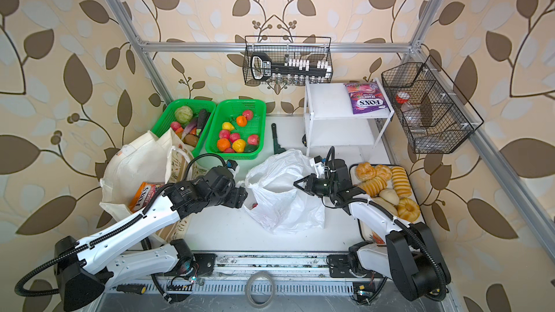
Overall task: Place the mixed food into the grocery bags and tie them
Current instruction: 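Open the left gripper to release the dragon fruit inside the bag, then withdraw the left gripper from the bag while the right gripper holds the bag upright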
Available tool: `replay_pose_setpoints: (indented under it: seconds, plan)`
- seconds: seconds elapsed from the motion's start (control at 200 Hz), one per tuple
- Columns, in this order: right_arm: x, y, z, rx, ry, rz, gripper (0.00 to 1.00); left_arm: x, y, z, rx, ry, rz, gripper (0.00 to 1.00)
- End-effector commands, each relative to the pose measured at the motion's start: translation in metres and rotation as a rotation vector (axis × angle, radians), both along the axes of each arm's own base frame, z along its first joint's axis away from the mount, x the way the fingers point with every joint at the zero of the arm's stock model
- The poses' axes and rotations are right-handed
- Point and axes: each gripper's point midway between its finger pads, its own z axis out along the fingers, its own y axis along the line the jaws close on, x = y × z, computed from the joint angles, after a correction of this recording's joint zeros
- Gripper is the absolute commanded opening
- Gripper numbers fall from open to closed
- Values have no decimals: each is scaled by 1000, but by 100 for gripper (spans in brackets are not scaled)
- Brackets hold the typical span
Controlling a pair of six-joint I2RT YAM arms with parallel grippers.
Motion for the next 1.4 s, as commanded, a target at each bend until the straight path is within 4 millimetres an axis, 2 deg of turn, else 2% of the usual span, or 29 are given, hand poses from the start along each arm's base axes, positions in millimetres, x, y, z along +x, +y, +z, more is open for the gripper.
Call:
replay_pose_setpoints:
  seconds: [0.0, 0.015, 0.085, 0.125, 0.15, 0.21, 0.285, 0.44, 0.52, 0.565, 0.63, 0.69, 0.76, 0.82, 0.915, 1.035, 1.1, 1.16, 1.185, 1.255, 1.315, 1.395]
  plan:
    - [9, 1, 16, 16, -30, -17, 0, 2, -10, -3, -6, -6, -55, 59]
    - [9, 1, 17, 17, -31, -17, 0, 3, -11, -2, -6, -11, -62, 55]
    - [9, 0, 16, 8, -28, -21, 0, 4, -18, 9, -21, -23, -103, 20]
    - [9, -2, 14, -6, -19, -29, 0, 4, -24, 21, -50, -44, -133, 5]
    - [8, -3, 11, -16, -10, -33, 0, 5, -28, 30, -71, -65, -151, 0]
    - [8, -4, 11, -21, 0, -34, 0, 6, -35, 54, -132, -119, -178, 0]
    - [8, -1, 20, 6, -4, -31, 0, 7, -44, 93, -218, -210, -217, 0]
    - [14, -5, 61, 45, -85, -73, 0, 0, -57, 173, -360, -352, -305, 0]
    - [19, -14, 85, 41, -130, -117, 0, -5, -67, 200, -404, -371, -367, 0]
    - [23, -25, 93, 29, -144, -166, 0, -11, -74, 209, -429, -360, -415, 0]
    - [25, -42, 98, 18, -164, -234, 0, -18, -83, 215, -461, -341, -463, 0]
    - [25, -55, 93, 5, -158, -281, 0, -25, -88, 217, -487, -321, -493, 0]
    - [22, -60, 78, -20, -109, -293, 0, -32, -89, 220, -516, -308, -500, 0]
    - [18, -56, 71, -13, -65, -263, 0, -32, -87, 216, -526, -305, -480, 0]
    - [13, -51, 83, 34, -73, -235, 0, -32, -82, 198, -490, -270, -453, 0]
    - [14, -53, 109, 32, -151, -239, 0, -31, -73, 176, -440, -224, -402, 0]
    - [13, -52, 112, 7, -138, -223, 0, -32, -71, 164, -423, -197, -392, 18]
    - [13, -55, 106, -36, -98, -227, 0, -32, -68, 158, -409, -182, -375, 52]
    - [13, -57, 102, -55, -80, -233, 0, -32, -65, 160, -405, -184, -365, 60]
    - [12, -60, 92, -76, -41, -251, 0, -31, -61, 169, -410, -207, -346, 73]
    - [11, -57, 86, -48, -14, -252, 0, -30, -58, 185, -438, -251, -330, 82]
    - [6, -53, 73, -33, 36, -224, 0, -21, -48, 207, -431, -334, -272, 84]
